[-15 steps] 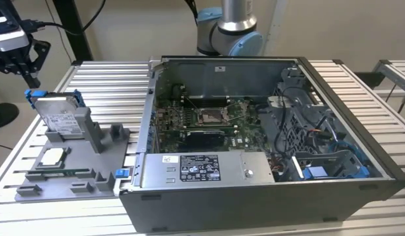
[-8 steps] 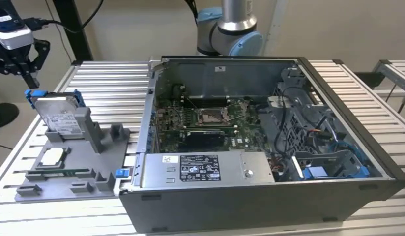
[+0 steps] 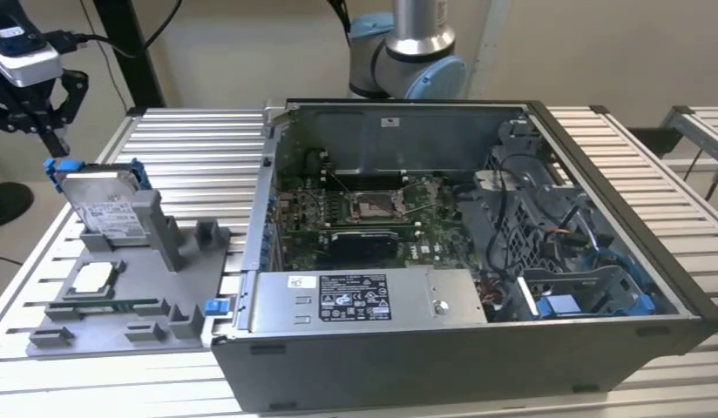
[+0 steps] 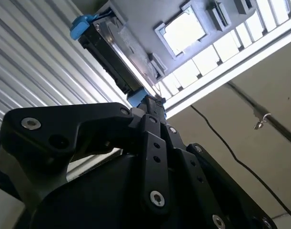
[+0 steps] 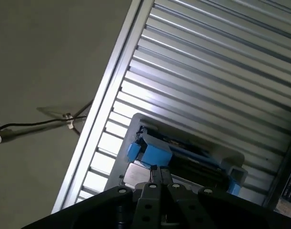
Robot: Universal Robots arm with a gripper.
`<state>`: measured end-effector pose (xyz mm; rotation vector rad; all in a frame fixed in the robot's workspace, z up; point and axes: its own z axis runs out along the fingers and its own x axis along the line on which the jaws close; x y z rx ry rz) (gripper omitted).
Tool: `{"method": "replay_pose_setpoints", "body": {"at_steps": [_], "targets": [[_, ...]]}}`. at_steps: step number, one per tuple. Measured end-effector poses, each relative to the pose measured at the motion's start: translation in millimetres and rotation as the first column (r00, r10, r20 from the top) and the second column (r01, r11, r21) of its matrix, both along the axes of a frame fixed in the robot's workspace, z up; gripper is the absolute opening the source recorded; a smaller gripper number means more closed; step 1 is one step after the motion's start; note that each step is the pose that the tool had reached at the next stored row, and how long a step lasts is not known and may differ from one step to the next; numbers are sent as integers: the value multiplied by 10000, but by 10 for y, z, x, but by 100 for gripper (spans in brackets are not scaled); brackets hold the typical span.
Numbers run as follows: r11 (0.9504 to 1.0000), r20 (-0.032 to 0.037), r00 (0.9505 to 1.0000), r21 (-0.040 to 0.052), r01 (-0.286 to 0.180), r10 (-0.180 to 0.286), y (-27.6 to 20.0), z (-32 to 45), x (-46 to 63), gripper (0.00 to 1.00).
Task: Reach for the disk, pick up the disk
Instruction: 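Pick up the disk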
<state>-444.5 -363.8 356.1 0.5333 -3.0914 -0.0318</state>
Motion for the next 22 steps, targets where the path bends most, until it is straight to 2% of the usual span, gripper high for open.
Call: {"method": "replay_pose_setpoints", "body": {"at_steps": [3, 7, 11, 17, 22], "targets": [[9987, 0, 9987, 1, 515, -515, 0, 0, 0, 0], [9930, 0, 9930, 0, 1184, -1184, 0, 0, 0, 0], [9921, 0, 9921, 1, 1251, -1251, 0, -1, 0, 0], [9997, 12, 9997, 2, 264, -264, 0, -1, 0, 0], [9980, 11, 9980, -4, -640, 640, 0, -1, 0, 0]]}}
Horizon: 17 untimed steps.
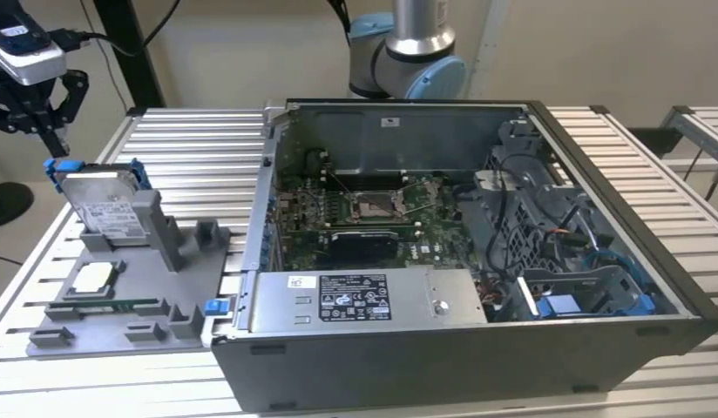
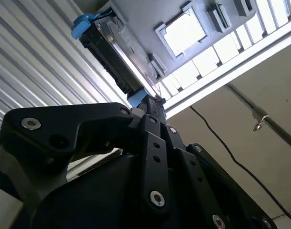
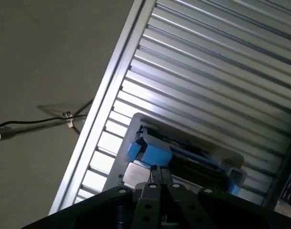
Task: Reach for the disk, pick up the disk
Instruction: 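Pick up the disk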
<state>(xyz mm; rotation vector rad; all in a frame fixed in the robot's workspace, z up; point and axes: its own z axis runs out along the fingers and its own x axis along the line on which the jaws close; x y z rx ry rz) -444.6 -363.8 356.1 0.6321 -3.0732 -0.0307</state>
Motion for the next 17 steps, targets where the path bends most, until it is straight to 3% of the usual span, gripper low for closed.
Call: {"method": "replay_pose_setpoints", "body": {"at_steps": [4, 8, 12, 17], "targets": [[9973, 1, 9973, -5, -731, 731, 0, 0, 0, 0], [9893, 0, 9893, -6, -1456, 1456, 0, 0, 0, 0], [9763, -1, 9763, -10, -2163, 2163, 0, 0, 0, 0], [9525, -4, 9525, -20, -3046, 3046, 0, 0, 0, 0]]}}
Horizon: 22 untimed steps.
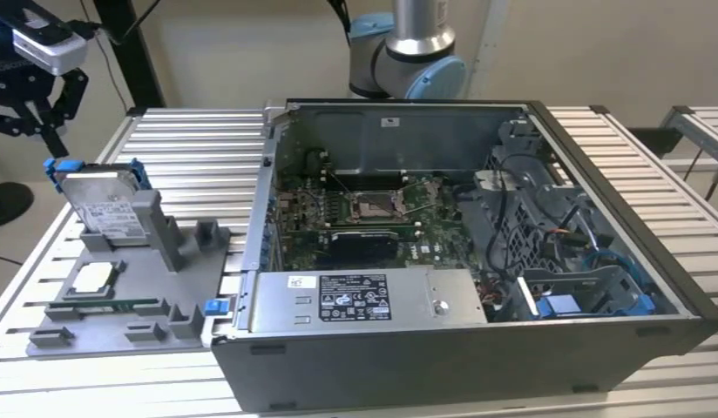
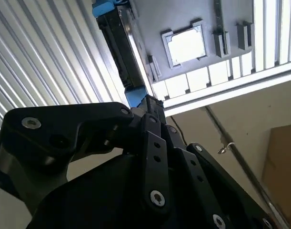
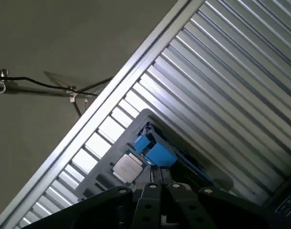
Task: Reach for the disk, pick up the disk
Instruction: 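Pick up the disk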
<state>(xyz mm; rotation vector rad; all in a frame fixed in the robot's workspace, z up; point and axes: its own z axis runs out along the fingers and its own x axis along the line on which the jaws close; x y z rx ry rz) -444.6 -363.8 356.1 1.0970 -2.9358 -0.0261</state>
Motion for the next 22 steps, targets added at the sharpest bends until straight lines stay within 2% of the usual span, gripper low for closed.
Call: {"method": "replay_pose_setpoints", "body": {"at_steps": [2, 5, 9, 11, 14, 16, 19, 22], "targets": [[9994, 1, 9994, -5, -355, 355, 0, 0, 0, 0], [9958, 0, 9958, -16, -910, 910, 0, 0, 0, 0], [9867, 0, 9867, -17, -1624, 1624, 0, 0, 0, 0], [9801, 0, 9802, -17, -1983, 1983, 0, 0, 0, 0], [9678, 0, 9678, -17, -2517, 2517, 0, 0, 0, 0], [9579, 0, 9579, -17, -2871, 2871, 0, 0, 0, 0], [9411, 0, 9411, -17, -3382, 3382, 0, 0, 0, 0], [9208, -1, 9208, -17, -3900, 3900, 0, 0, 0, 0]]}}
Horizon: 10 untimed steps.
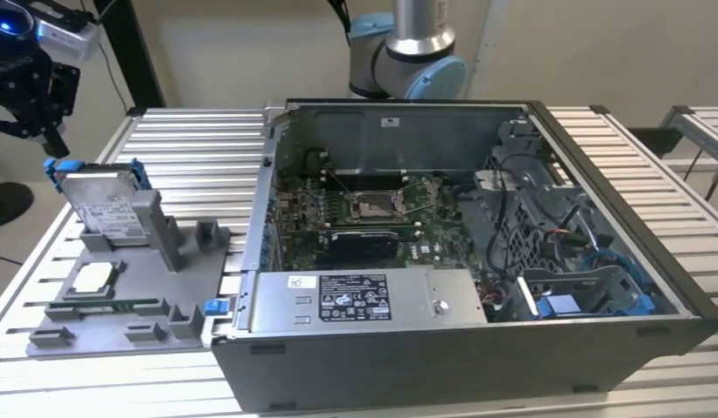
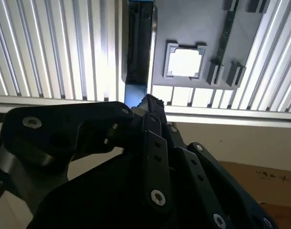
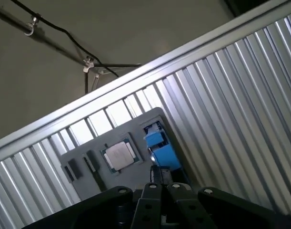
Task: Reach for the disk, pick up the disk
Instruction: 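Pick up the disk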
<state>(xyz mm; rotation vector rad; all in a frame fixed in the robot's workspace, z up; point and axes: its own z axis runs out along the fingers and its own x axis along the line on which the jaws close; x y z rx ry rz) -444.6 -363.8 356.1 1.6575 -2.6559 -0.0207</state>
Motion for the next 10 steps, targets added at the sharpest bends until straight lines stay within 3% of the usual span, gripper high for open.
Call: {"method": "replay_pose_setpoints", "body": {"at_steps": [5, 10], "targets": [[9959, 0, 9959, 0, -904, 904, 0, 0, 0, 0], [9835, 3, 9835, 0, -1811, 1811, 0, 0, 0, 0]]}}
